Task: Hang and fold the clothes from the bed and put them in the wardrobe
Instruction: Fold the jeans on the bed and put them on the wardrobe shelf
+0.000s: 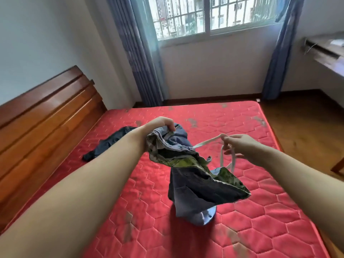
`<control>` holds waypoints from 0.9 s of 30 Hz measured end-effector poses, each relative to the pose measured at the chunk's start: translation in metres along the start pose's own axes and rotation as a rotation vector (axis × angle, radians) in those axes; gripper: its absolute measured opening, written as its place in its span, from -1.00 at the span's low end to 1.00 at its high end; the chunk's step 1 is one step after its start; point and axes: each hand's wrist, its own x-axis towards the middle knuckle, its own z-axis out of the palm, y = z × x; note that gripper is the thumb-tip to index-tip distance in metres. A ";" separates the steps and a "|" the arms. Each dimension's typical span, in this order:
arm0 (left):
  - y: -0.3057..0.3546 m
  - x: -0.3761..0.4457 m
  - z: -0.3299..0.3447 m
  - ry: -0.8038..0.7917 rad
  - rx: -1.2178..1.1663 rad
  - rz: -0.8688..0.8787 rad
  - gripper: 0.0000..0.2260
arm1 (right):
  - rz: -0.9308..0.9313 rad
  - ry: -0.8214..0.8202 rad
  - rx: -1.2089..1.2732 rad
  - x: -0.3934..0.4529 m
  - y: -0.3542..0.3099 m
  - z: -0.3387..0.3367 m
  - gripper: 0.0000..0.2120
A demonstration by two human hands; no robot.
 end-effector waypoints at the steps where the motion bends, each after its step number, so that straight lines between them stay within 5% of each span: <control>1: 0.005 0.005 0.002 0.008 0.050 -0.029 -0.90 | 0.027 0.062 0.056 0.011 0.001 0.004 -0.71; 3: 0.011 0.014 0.004 -0.022 0.068 -0.080 -0.94 | 0.086 0.147 0.062 0.027 0.011 0.016 -0.77; 6: 0.010 0.026 0.007 -0.147 -0.132 -0.132 -0.89 | 0.056 0.279 -0.325 0.027 0.048 0.038 -0.55; 8: 0.009 0.035 0.009 -0.199 -0.243 -0.101 -0.87 | -0.038 0.291 -0.359 0.014 0.071 0.051 -0.60; 11: 0.010 0.047 0.010 -0.174 -0.309 -0.084 -0.81 | -0.117 0.236 -0.187 -0.004 0.097 0.062 -0.83; 16: 0.005 0.070 0.000 -0.045 -0.461 -0.094 -0.84 | -0.113 0.072 0.058 -0.024 0.111 0.099 -0.76; 19: -0.001 0.079 -0.009 -0.016 -0.556 -0.075 -0.87 | -0.073 -0.083 -0.034 -0.018 0.104 0.139 -0.71; 21: -0.002 0.080 -0.017 -0.041 -0.565 -0.061 -0.86 | -0.103 0.029 -0.186 -0.008 0.100 0.166 -0.89; 27: -0.013 0.080 -0.088 -0.270 -0.241 -0.089 -0.78 | -0.180 0.410 -0.317 0.018 0.064 0.155 -0.61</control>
